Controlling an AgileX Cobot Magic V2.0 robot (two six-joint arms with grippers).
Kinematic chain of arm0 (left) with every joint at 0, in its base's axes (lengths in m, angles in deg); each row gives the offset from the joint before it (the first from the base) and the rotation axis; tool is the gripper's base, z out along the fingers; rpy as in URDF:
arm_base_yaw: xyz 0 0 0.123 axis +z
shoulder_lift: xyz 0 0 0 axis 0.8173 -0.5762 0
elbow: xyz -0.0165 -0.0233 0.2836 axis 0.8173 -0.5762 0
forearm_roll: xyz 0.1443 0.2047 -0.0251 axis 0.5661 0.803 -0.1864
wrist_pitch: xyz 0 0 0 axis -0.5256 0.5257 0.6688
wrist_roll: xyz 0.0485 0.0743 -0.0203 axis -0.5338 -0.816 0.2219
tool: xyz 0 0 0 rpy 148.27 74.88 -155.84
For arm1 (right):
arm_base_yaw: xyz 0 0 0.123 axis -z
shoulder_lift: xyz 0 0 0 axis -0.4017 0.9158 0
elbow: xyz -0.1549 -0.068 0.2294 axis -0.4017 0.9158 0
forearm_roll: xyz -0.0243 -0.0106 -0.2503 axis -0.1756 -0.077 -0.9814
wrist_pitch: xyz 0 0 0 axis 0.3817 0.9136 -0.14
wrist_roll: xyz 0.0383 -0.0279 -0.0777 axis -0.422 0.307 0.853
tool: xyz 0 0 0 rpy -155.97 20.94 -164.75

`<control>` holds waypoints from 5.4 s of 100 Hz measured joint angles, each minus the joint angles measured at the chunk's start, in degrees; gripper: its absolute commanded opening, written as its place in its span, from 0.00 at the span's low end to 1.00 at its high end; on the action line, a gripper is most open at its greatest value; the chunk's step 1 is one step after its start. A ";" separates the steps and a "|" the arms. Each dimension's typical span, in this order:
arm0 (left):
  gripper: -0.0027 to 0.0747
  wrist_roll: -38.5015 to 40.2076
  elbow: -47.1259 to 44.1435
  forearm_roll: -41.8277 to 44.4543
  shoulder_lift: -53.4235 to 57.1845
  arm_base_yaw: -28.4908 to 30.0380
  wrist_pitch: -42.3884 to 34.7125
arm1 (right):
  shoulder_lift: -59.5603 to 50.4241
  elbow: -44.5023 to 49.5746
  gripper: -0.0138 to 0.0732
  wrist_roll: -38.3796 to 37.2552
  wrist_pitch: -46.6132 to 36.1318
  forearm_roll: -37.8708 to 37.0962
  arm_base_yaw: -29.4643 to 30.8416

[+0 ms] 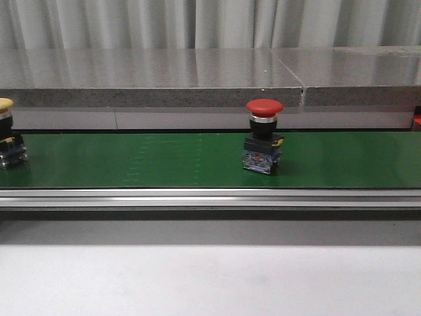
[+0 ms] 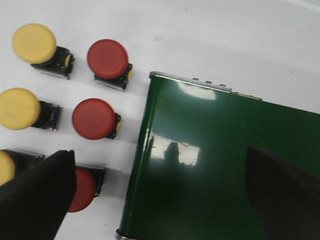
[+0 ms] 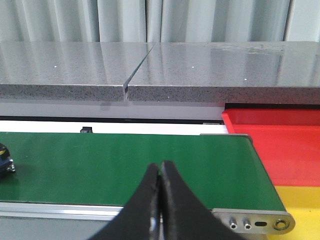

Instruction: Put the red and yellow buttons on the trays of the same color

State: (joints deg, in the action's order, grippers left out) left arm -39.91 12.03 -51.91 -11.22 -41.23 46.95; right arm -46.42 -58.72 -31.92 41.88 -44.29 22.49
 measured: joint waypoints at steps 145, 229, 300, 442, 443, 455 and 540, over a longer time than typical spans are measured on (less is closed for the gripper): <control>0.01 0.04 -45.81 -0.25 72.73 -7.13 -13.47 | 0.00 -2.20 0.08 0.00 1.50 2.23 0.00; 0.01 0.04 -45.81 -0.29 72.73 -7.27 -13.47 | 46.18 -41.99 0.27 0.00 36.40 3.74 0.00; 0.01 0.04 -45.81 -0.38 72.73 -7.27 -13.47 | 62.27 -48.26 0.88 0.70 38.93 4.46 0.00; 0.01 0.13 -45.81 -0.38 72.73 -7.27 -13.47 | 99.35 -84.76 0.30 2.57 42.05 1.33 21.31; 0.01 0.13 -45.81 -0.38 72.73 -7.27 -13.47 | 99.99 -85.03 0.30 2.57 42.05 1.24 21.51; 0.01 0.13 -45.81 -0.38 72.73 -7.27 -13.47 | 105.44 -89.02 0.30 2.57 41.94 1.20 24.00; 0.01 0.13 -45.81 -0.38 72.73 -7.27 -13.47 | 122.04 -96.78 0.91 2.66 39.24 1.20 25.09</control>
State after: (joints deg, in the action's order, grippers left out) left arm -39.78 -33.78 -52.29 61.51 -48.50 33.48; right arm 75.62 -155.50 -29.26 81.12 -43.09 47.57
